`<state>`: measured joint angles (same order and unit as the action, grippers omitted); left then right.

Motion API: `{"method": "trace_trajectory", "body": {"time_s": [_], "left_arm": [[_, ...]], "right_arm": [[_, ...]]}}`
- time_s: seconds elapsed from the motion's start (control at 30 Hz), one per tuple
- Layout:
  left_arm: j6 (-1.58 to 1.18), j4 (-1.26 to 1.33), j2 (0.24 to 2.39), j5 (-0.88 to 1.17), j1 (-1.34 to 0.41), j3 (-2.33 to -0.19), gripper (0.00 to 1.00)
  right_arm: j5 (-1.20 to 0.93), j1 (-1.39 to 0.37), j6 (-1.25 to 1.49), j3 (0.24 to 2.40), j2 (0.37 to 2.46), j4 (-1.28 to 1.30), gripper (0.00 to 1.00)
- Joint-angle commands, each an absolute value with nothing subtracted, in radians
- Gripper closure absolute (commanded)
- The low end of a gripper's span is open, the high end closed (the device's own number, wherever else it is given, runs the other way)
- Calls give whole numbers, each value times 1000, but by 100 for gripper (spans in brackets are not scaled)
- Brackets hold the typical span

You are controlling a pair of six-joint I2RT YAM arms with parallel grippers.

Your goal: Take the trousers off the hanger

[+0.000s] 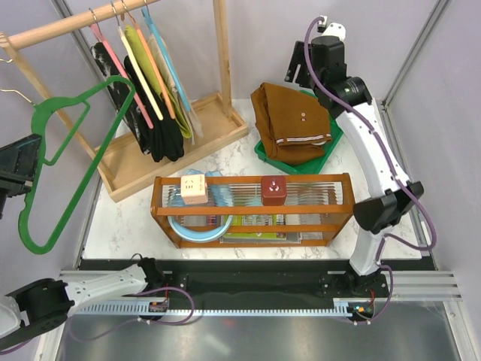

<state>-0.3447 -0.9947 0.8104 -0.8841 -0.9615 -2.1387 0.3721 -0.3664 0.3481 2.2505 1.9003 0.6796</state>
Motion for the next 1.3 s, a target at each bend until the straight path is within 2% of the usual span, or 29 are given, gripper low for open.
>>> {"method": "trace_trajectory", "body": {"time_s": [0.0,0.23,0.37,0.6,0.73,0.77,0.93,1.0,1.07,1.1,1.13,1.2,1.27], "left_arm": [[-233,-997,844,-954,-963,-2161,98],[-121,-1006,874,-1086,-963,-2154,98],[38,-899,867,-1153,-963,-2100,98],[492,-485,937,-1324,-996,-1913,98],[851,54,954,-1332,-997,-1737,98],[891,86,960,-1330,-996,-1727,98],[827,37,1032,-1302,-945,-1721,98],[656,-163,1063,-1257,-904,-1755,98],[516,-330,1124,-1200,-789,-1862,98],[339,-562,1150,-1104,-738,-1914,98],[268,-633,1175,-1044,-618,-2006,98],[186,-696,1216,-939,-546,-2051,98],[193,-652,1230,-924,-506,-2037,98]], "right_arm": [[200,-454,443,2287,1732,768,22],[126,-554,494,2250,1629,834,22],[57,-557,497,2278,1589,880,22],[8,-557,488,2232,1474,925,20],[3,-557,477,2226,1451,956,19],[3,-558,474,2223,1448,959,19],[-46,-557,456,2212,1450,963,18],[-52,-558,448,2212,1456,963,18],[-63,-554,445,2212,1460,966,18],[-70,-557,445,2212,1462,968,18],[-83,-558,442,2212,1463,968,18],[-89,-557,440,2209,1468,979,19],[-100,-557,445,2210,1471,988,18]]}}
